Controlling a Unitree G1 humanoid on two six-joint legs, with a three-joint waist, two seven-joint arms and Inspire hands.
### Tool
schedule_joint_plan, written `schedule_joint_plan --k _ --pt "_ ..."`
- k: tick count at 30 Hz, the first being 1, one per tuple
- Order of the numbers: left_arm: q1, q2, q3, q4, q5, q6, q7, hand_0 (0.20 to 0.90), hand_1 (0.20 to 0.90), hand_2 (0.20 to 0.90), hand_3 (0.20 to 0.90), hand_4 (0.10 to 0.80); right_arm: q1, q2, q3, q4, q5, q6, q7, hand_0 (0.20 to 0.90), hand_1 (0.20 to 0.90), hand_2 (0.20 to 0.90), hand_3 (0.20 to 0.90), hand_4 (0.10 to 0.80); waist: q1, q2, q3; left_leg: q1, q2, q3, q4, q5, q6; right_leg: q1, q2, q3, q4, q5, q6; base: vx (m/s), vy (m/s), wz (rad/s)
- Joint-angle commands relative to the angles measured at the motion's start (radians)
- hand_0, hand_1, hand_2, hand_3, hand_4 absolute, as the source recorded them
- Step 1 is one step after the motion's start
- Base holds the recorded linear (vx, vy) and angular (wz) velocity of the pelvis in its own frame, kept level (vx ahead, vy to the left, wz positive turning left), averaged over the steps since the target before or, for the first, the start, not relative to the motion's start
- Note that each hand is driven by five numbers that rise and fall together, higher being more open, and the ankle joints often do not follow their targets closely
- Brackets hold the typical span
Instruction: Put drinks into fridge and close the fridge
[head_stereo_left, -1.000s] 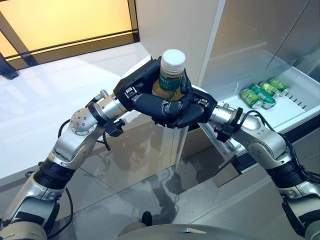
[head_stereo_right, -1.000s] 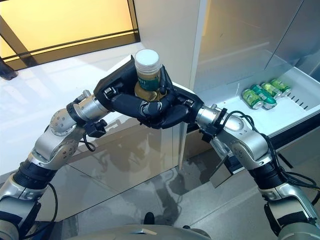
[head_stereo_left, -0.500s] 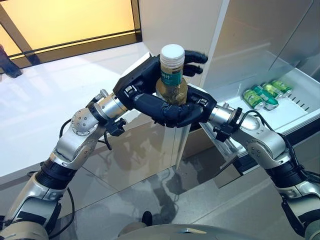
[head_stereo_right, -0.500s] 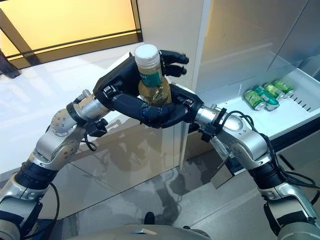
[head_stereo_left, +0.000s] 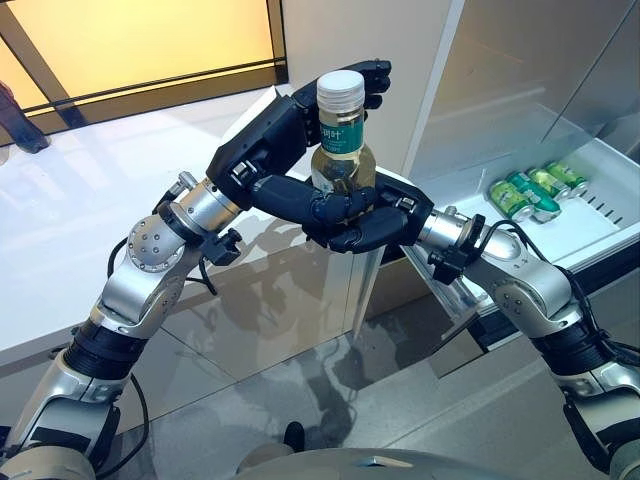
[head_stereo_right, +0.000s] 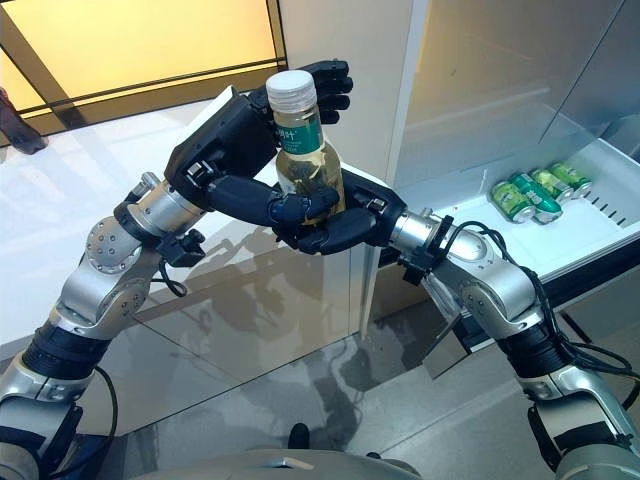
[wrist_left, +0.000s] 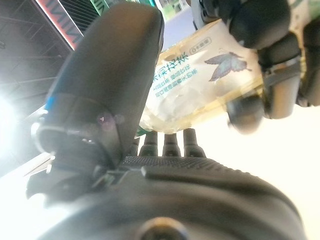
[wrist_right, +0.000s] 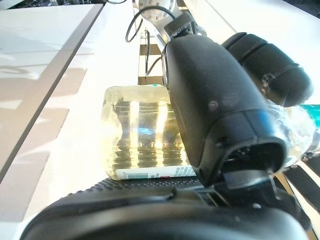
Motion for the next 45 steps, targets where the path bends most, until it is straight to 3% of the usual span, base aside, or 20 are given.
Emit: schedule_joint_plan --k 1,7,11,14,16,19,22,26,29,31,32,36,39,45 --pt "0.014 0.047 0.171 0.055 0.002 -0.114 0.098 0.900 0.900 0.900 0.900 0.800 -0.123 0.031 -0.177 -0.101 0.127 -0.217 -0.006 0.300 0.300 0.300 0.200 0.100 0.008 -0.026 -0.126 0.027 -0.028 -0.018 0.002 -0.103 0.012 -0.077 -0.012 0.020 0.015 0.068 0.058 0.000 0.000 0.00" --pt "0.106 0.018 0.251 0.041 -0.049 -0.126 0.089 0.900 0.900 0.900 0.900 0.800 -0.081 0.027 -0.246 -0.143 0.111 -0.244 -0.036 0.300 0.300 0.300 0.200 0.100 0.012 -0.028 -0.125 0.027 -0.027 -0.021 0.002 -0.105 0.014 -0.078 -0.011 0.021 0.015 0.066 0.056 0.000 0.000 0.00" --pt "0.174 -0.035 0.290 0.031 -0.201 -0.084 0.023 0.900 0.900 0.900 0.900 0.800 -0.043 0.030 -0.290 -0.183 0.106 -0.262 -0.042 0.300 0.300 0.300 0.200 0.100 0.011 -0.030 -0.124 0.025 -0.028 -0.022 0.002 -0.106 0.015 -0.079 -0.009 0.027 0.014 0.064 0.054 -0.009 0.003 0.00" --pt "0.216 -0.130 0.287 0.014 -0.448 0.029 -0.138 0.900 0.900 0.900 0.900 0.800 -0.026 0.042 -0.320 -0.207 0.091 -0.277 -0.057 0.300 0.300 0.300 0.200 0.100 0.007 -0.032 -0.124 0.022 -0.027 -0.021 0.003 -0.104 0.016 -0.086 -0.009 0.031 0.018 0.068 0.052 -0.031 0.008 0.00" --pt "0.233 -0.165 0.279 -0.001 -0.527 0.071 -0.203 0.900 0.900 0.900 0.900 0.800 -0.018 0.045 -0.332 -0.218 0.086 -0.281 -0.064 0.300 0.300 0.300 0.200 0.100 0.004 -0.032 -0.123 0.023 -0.027 -0.019 0.002 -0.105 0.016 -0.086 -0.009 0.033 0.018 0.068 0.051 0.000 0.000 0.00" --pt "0.271 -0.268 0.255 -0.022 -0.736 0.232 -0.333 0.900 0.900 0.900 0.900 0.800 0.002 0.047 -0.356 -0.248 0.070 -0.286 -0.085 0.300 0.300 0.300 0.200 0.100 -0.007 -0.032 -0.122 0.027 -0.025 -0.014 0.001 -0.110 0.015 -0.089 -0.007 0.041 0.021 0.070 0.049 -0.018 0.016 -0.03" --pt "0.310 -0.384 0.192 -0.003 -0.903 0.414 -0.484 0.900 0.900 0.900 0.900 0.800 0.014 0.032 -0.383 -0.266 0.070 -0.279 -0.112 0.300 0.300 0.300 0.200 0.100 -0.025 -0.036 -0.121 0.033 -0.022 -0.001 0.001 -0.117 0.015 -0.092 -0.006 0.054 0.024 0.071 0.046 0.000 0.000 0.00" --pt "0.359 -0.434 0.079 0.008 -1.000 0.586 -0.711 0.900 0.900 0.900 0.900 0.800 0.013 -0.002 -0.405 -0.264 0.091 -0.254 -0.142 0.300 0.300 0.300 0.200 0.100 -0.043 -0.039 -0.114 0.034 -0.021 0.012 0.001 -0.125 0.014 -0.099 -0.006 0.068 0.026 0.076 0.045 -0.009 0.011 -0.06" --pt "0.379 -0.431 -0.007 0.012 -1.031 0.640 -0.718 0.900 0.900 0.900 0.900 0.800 0.016 -0.016 -0.398 -0.256 0.094 -0.249 -0.149 0.300 0.300 0.300 0.200 0.100 -0.055 -0.037 -0.104 0.040 -0.021 0.021 0.001 -0.134 0.015 -0.097 -0.005 0.078 0.025 0.077 0.047 -0.006 0.021 -0.05" --pt "0.402 -0.431 -0.045 0.045 -1.009 0.604 -0.678 0.900 0.900 0.900 0.900 0.800 0.025 -0.032 -0.396 -0.246 0.109 -0.259 -0.141 0.300 0.300 0.300 0.200 0.100 -0.063 -0.038 -0.099 0.040 -0.021 0.028 0.001 -0.136 0.016 -0.100 -0.004 0.086 0.025 0.078 0.049 -0.013 0.013 -0.15" --pt "0.417 -0.434 -0.047 0.065 -1.006 0.624 -0.666 0.900 0.900 0.900 0.900 0.800 0.034 -0.037 -0.404 -0.242 0.114 -0.264 -0.130 0.300 0.300 0.300 0.200 0.100 -0.063 -0.038 -0.096 0.038 -0.021 0.030 0.001 -0.136 0.017 -0.101 -0.004 0.089 0.025 0.079 0.049 -0.027 0.006 -0.18" --pt "0.525 -0.466 -0.013 0.258 -0.885 0.734 -0.732 0.900 0.900 0.900 0.900 0.800 0.086 -0.045 -0.452 -0.229 0.137 -0.267 -0.087 0.300 0.300 0.300 0.200 0.100 -0.060 -0.043 -0.089 0.031 -0.020 0.039 0.001 -0.133 0.015 -0.107 -0.004 0.088 0.023 0.085 0.053 -0.024 0.000 -0.05" --pt "0.582 -0.489 0.024 0.436 -0.760 0.767 -0.810 0.900 0.900 0.900 0.900 0.800 0.112 -0.065 -0.479 -0.226 0.152 -0.262 -0.084 0.300 0.300 0.300 0.200 0.100 -0.059 -0.048 -0.089 0.023 -0.017 0.049 0.001 -0.130 0.014 -0.113 -0.004 0.087 0.021 0.087 0.055 -0.022 0.002 -0.03" --pt "0.638 -0.540 0.087 0.728 -0.494 0.705 -0.844 0.900 0.900 0.900 0.900 0.800 0.216 -0.098 -0.547 -0.252 0.189 -0.235 -0.069 0.300 0.300 0.300 0.200 0.100 -0.075 -0.057 -0.090 0.010 -0.013 0.074 0.001 -0.128 0.016 -0.130 -0.003 0.097 0.024 0.091 0.061 -0.038 0.008 -0.07"
